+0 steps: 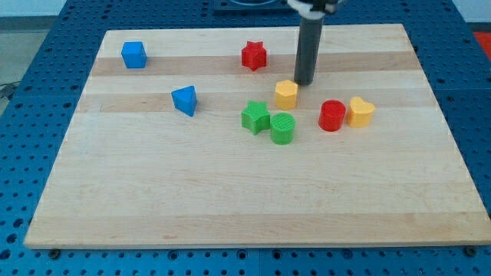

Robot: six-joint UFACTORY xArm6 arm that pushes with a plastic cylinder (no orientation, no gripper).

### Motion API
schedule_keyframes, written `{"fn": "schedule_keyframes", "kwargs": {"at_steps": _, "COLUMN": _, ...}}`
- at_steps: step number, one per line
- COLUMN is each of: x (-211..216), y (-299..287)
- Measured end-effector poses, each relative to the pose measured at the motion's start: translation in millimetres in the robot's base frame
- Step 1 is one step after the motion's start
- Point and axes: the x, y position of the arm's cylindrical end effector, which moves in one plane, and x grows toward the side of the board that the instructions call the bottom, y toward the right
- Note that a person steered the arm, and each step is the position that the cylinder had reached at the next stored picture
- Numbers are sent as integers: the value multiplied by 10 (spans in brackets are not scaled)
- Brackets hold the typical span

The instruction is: Place the circles in a vertical line

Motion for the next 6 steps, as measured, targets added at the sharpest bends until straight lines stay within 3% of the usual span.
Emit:
{"fn": "schedule_keyframes", "kwargs": {"at_steps": 2, "x": 270, "y": 277}}
{"fn": "schedule_keyframes", "kwargs": {"at_steps": 3, "x": 673, "y": 431}}
{"fn": "schedule_keyframes", "kwargs": {"at_steps": 4, "x": 1341, "y": 268}}
{"fn": "schedule_keyframes", "kwargs": {"at_steps": 5, "x": 1609, "y": -61}}
{"fn": "schedule_keyframes", "kwargs": {"at_steps": 6, "x": 1619, "y": -706}}
